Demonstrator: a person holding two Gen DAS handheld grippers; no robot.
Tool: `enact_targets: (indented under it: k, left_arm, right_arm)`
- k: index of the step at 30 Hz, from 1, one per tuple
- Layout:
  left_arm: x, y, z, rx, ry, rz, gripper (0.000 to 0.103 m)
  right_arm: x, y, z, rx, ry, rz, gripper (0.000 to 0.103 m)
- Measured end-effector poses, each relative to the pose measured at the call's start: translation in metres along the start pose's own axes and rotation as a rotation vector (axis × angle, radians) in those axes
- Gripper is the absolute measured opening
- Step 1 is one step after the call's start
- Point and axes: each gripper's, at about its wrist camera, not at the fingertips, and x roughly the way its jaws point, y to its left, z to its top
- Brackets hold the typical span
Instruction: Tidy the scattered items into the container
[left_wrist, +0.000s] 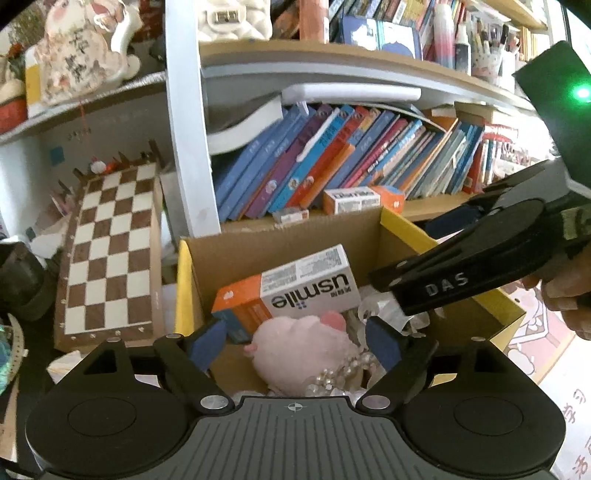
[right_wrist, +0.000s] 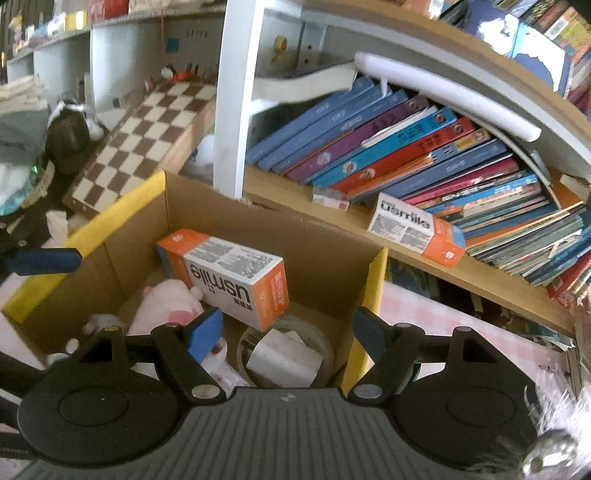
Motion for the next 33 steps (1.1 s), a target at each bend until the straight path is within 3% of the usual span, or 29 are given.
enact_targets:
  k: [8,18,25,33]
  left_arm:
    - [-0.034,-0.005,0.005,0.002,-0.053,0.031,0.09]
    - [-0.065,-0.02,-0.01,-0.01,-0.048,0.024,0.094]
    - [-0.087,-0.031,-0.021,-0.018,-0.043,0.019,0.095]
    - [-0.091,-0.048,-0.049,-0.002,0.041,0.01,0.095]
  right_arm:
    - [-0.046,-0.006,-0.007,0.056,-0.069,-0.011,0.077]
    - [-0.093,-0.011,-0.034,0.126,-0.116,-0.027,0.078]
    - [-0.112,-0.012,-0.069,0.185,-0.102,-0.042,0.078]
    - [-0.122,-0.006,-0.116,0.242,-0.037,-0.062,0.079]
